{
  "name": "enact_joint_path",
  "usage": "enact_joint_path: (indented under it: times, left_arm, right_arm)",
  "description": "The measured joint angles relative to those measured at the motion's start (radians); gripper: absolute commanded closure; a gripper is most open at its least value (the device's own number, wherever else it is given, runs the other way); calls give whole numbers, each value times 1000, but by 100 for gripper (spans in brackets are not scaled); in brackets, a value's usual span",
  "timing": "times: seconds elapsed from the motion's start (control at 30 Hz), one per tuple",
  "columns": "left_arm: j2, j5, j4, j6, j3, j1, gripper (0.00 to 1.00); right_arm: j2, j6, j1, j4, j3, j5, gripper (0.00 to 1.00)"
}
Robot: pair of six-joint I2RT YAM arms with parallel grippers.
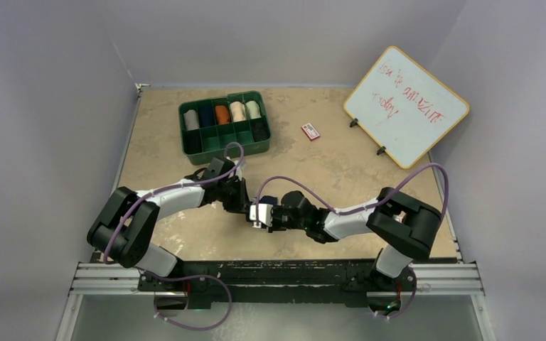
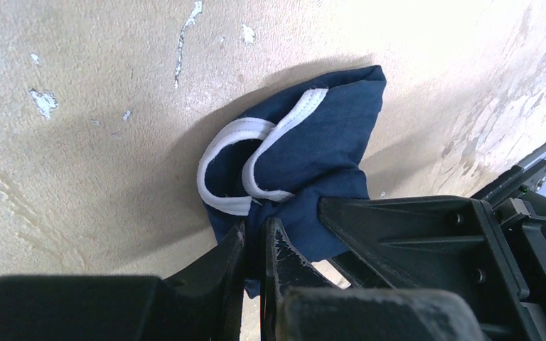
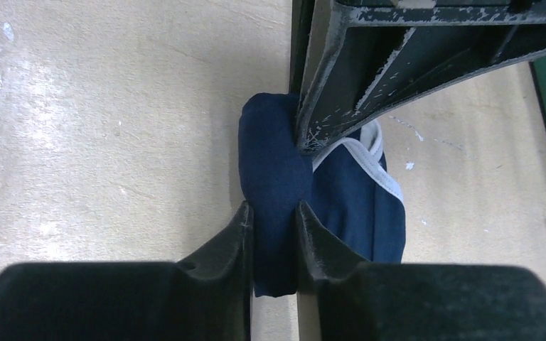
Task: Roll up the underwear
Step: Roll the underwear to the center of the board.
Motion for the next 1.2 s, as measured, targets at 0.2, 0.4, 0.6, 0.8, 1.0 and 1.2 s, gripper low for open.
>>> enact_joint_path:
  times: [0.2,0.4,0.6,0.8,1.0,1.2]
  left_arm:
    - [-1,-19,-14,2,10,0,91]
    - [-39,-66,-57,-17,11,0,73]
    - [-128,-137,-95,-61,7,3,62]
    - [-262,-188,-112,-101,-21,11,57]
    - [-337,-182,-93,-107,-74,12,54]
    - [-357,-100,-46,-105,-166,12,52]
  right_arm:
    - [11,12,3,27,-2,23,99]
    - [18,131,-13,42,2,-56,99]
    - [78,361,-65,41,63,-220,96]
    - [124,581,-167,47,87,-399,95]
    - [201,725,-238,-23,175,-554,93]
    - [291,844,-288,-62,254,-688,90]
